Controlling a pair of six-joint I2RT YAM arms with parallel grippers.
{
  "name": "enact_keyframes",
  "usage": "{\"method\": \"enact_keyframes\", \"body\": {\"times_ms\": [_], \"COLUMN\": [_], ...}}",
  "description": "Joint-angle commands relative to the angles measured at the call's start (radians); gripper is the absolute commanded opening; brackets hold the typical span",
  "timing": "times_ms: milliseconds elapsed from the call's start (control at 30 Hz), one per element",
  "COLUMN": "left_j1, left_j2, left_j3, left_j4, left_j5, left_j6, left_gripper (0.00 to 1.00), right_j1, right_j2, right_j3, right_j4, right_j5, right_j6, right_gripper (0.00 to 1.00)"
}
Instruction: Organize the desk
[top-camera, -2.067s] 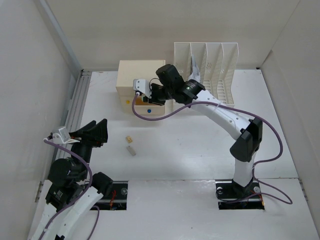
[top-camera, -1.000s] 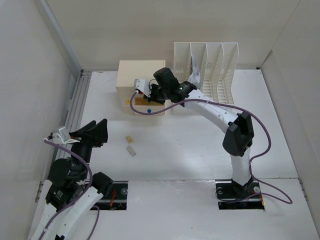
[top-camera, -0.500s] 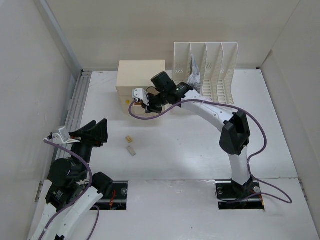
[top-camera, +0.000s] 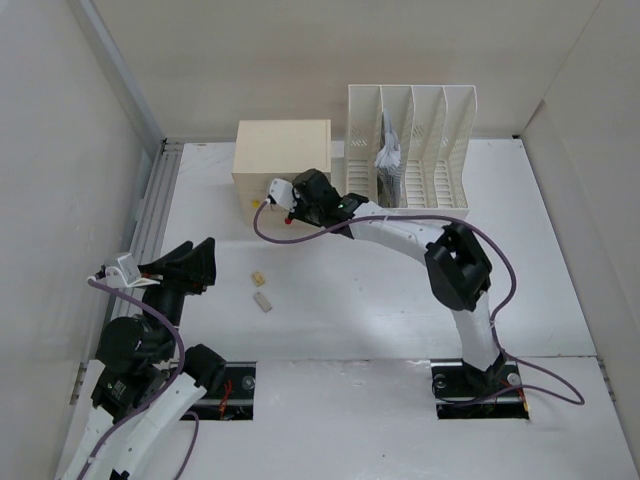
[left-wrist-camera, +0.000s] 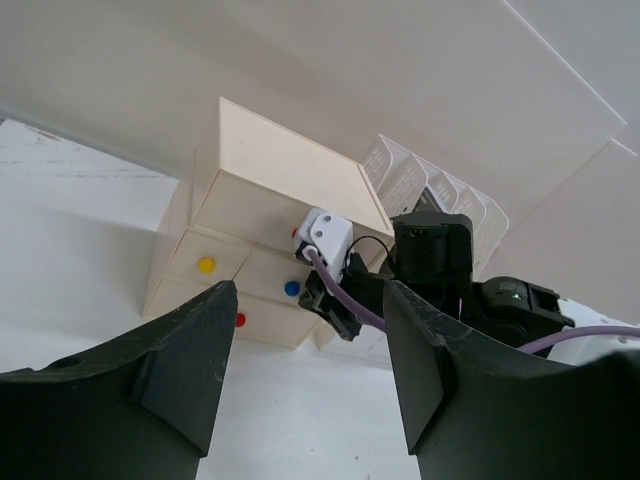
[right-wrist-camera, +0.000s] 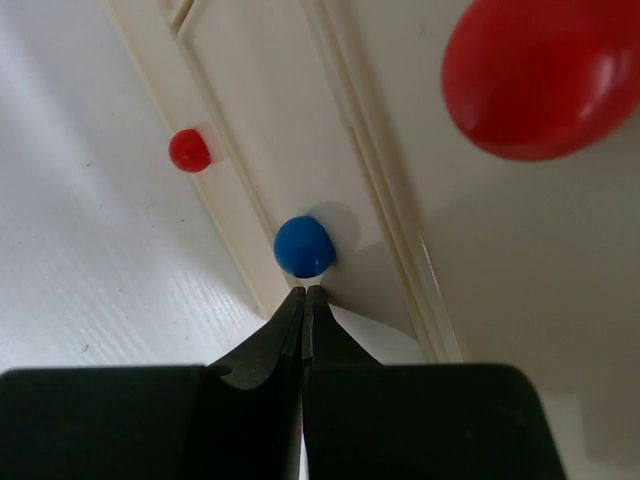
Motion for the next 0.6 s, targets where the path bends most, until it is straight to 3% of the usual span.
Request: {"method": "enact_keyframes", "body": {"times_ms": [0,100,200,233,333,367,467,500,567], "left_j1": [0.004,0.004,0.004,0.004,0.004,0.004,0.004,0.004,0.004], "left_j2": [0.017,0.026,0.026,0.026,0.014,-0.003,-0.015,0.004,0.049], "left_j3": [-0.010,-0.040,-0.088,-0.130,-0.248,-0.290,-0.443,-0.474,-0.543], "left_j4": [0.046,0.055,0.082,0.107,0.145,0.203,0.355,0.398,0.490], "left_j5": [0.010,0.020,0.053,0.082,0.102,0.113,0.113,0.113,0.113], "left_j6": [-0.032,-0.101,-0.176,-0.201,-0.346,-0.385,-0.517,-0.546,-0.592], "left_gripper": [0.57,0.57,0.57,0.53,0.40,0.23,0.10,0.10,0.10], "right_j1": [0.004,0.004,0.004,0.004,-0.008,-0.008,-0.008,-0.008,-0.008], "right_j2": [-0.016,-0.016,-0.048,-0.103,-0.230,-0.259,-0.357,-0.382,-0.439], "right_j3": [0.026,0.017,-0.030,-0.049,-0.116,-0.116,-0.127,-0.127,-0.136], "right_j4": [0.182,0.206,0.196,0.171,0.099,0.085,0.030,0.021,0.021], "right_j5": [0.230,0.230,0.127,-0.059,-0.315,-0.425,-0.488,-0.488,-0.454], "right_j6": [0.038,0.038,0.038,0.012,-0.042,-0.042,-0.081,-0.081,-0.081], "right_gripper": [0.00,0.00,0.00,0.00,0.00,0.00,0.19,0.30,0.42]}}
